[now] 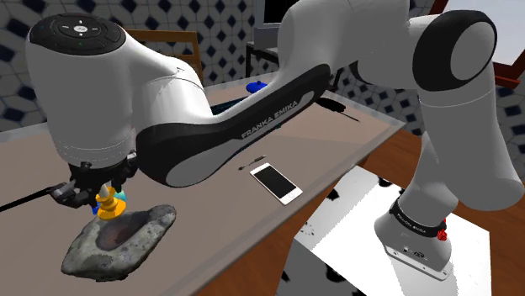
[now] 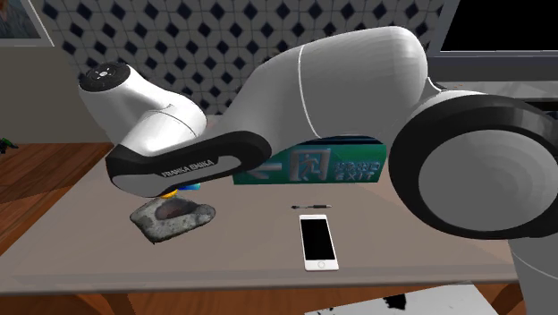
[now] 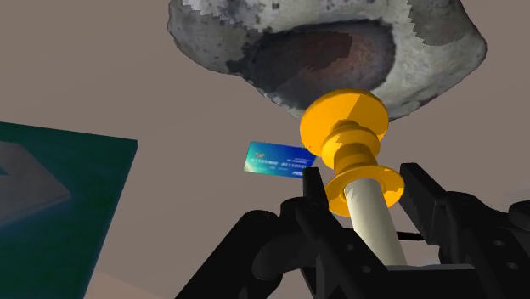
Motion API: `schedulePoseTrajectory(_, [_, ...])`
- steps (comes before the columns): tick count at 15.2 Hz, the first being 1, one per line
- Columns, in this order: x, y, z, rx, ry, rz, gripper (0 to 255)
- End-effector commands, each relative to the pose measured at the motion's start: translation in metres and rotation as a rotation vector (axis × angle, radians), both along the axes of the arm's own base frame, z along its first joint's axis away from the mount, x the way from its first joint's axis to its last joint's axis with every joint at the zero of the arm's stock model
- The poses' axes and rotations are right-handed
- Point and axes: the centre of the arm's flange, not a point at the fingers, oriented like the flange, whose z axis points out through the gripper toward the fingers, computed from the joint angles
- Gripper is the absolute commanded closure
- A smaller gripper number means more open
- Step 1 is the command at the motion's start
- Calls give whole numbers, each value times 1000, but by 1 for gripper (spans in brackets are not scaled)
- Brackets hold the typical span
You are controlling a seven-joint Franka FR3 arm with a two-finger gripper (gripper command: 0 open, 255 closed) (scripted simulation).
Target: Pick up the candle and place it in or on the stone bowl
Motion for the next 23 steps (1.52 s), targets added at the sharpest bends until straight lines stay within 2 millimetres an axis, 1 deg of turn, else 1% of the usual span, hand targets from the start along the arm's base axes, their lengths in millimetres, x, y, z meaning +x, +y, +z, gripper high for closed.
schedulePoseTrajectory(1, [0,1,-10,0,0,0,255])
schedulePoseTrajectory(3, [0,1,-20,0,0,0,255])
schedulePoseTrajectory(11, [0,1,-20,0,0,0,255])
schedulePoseTrajectory(12, [0,1,-20,0,0,0,0])
schedulePoseTrajectory(17, [0,1,-20,0,0,0,0])
schedulePoseTrajectory(21, [-20,-6,25,0,0,0,0])
schedulePoseTrajectory(23, [-20,-6,25,0,0,0,0])
